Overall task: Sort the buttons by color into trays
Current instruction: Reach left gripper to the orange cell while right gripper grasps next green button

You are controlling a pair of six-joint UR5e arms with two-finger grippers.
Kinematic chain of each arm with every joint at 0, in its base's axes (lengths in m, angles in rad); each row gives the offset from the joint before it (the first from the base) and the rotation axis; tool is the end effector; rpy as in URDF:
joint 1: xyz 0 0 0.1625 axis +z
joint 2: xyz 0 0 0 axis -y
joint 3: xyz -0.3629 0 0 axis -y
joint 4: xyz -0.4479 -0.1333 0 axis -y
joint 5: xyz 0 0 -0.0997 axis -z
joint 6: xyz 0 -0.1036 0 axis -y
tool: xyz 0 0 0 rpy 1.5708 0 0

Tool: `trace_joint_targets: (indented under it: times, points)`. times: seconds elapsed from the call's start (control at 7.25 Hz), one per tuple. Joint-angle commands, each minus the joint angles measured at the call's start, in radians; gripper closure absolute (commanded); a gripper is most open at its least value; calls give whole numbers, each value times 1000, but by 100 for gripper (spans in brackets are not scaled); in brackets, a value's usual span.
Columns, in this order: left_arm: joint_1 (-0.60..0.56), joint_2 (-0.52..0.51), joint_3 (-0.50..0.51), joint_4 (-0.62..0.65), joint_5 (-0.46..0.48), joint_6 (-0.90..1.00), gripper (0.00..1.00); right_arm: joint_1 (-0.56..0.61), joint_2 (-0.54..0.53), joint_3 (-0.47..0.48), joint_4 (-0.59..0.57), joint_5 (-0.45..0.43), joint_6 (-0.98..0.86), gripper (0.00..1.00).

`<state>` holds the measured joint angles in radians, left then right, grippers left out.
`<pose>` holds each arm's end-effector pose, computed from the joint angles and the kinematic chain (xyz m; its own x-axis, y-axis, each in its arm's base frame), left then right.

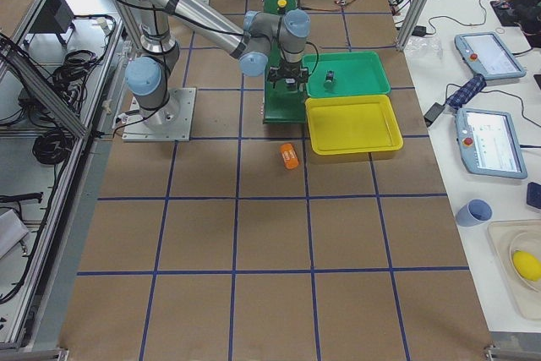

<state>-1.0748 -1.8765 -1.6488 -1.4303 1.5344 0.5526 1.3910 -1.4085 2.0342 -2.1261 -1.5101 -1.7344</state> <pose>0.1633 -0.5897 0.2164 -0.9870 0.0367 0.1565 0.0660 0.9802 0.1864 0.0454 -0.5305 0.1481 -0.0162 -0.9981 -0.0595 -0.9973 0.0204 -0.0712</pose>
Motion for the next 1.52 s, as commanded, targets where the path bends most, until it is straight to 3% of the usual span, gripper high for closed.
trace_joint_targets:
  times: [0.0,0.28,0.41,0.55,0.69,1.1,1.24,1.38]
  points:
    - [129,-41,4,26,4,98,0,0,-4,-2,-2,7,6,8]
    - [190,-110,-23,278,0,89,0,2,-4,-2,-2,7,3,25]
    - [194,-142,-29,330,4,46,0,2,-3,-2,-2,2,2,55]
    - [213,-168,-51,343,-3,-1,0,2,-3,-3,-3,-2,4,75]
    - [216,-185,-57,344,0,-29,0,2,-3,-5,-5,-4,9,83]
    - [220,-196,-97,353,7,-103,0,19,34,-119,-14,4,53,89]
    - [219,-199,-95,358,4,-115,37,46,75,-179,-14,-5,52,89]
    - [216,-204,-97,358,-6,-135,66,65,136,-239,-15,8,61,89]
